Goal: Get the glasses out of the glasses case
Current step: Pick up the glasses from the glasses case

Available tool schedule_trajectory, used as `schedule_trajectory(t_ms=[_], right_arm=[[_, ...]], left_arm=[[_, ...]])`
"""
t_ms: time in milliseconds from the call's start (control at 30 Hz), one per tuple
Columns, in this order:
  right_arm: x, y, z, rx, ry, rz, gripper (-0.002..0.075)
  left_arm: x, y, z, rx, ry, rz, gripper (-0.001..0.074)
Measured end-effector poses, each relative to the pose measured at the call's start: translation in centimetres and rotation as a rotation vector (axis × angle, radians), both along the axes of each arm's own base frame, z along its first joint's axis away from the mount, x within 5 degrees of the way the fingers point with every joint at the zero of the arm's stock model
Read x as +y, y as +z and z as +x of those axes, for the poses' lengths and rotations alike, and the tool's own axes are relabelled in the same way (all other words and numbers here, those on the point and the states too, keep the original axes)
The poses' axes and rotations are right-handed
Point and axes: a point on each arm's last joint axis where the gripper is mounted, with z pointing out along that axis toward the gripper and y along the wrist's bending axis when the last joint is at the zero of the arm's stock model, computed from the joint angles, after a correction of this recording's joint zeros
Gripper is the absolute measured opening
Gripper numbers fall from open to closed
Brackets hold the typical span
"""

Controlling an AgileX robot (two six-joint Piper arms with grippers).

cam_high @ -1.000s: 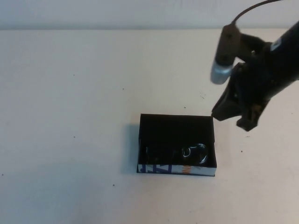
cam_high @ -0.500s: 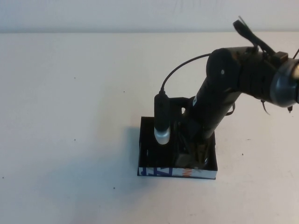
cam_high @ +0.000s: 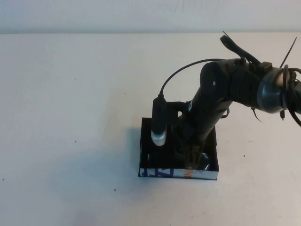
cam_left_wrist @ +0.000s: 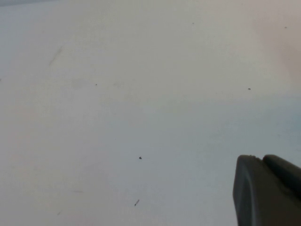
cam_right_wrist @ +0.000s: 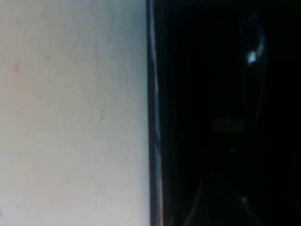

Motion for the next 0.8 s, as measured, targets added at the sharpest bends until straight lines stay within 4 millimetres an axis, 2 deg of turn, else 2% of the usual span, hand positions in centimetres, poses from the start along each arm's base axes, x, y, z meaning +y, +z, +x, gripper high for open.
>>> schedule_trajectory(t_ms=[400,500,633,733,800], right_arm=[[0.2,-1.4,0.3,0.019,-0.005,-0.012,0.0304],[0.2,-1.6,0.4,0.018,-0.007,-0.012,0.0239],[0.4,-1.0,0.5,0.032,-0.017,-0.011,0.0062],[0.5,0.4,0.9,0.051,-0.055,-0.025,0.0041],[0.4,2.0,1.1,0.068,-0.103,-0.051,0.0041]], left_arm=[[0.0,0.0,0.0,0.0,0.0,0.0,-0.0005],[0.0,0.0,0.0,0.0,0.0,0.0,-0.0005],[0.0,0.0,0.0,0.0,0.0,0.0,-0.0005],[0.0,0.0,0.0,0.0,0.0,0.0,-0.0005],[0.0,0.0,0.0,0.0,0.0,0.0,-0.0005]])
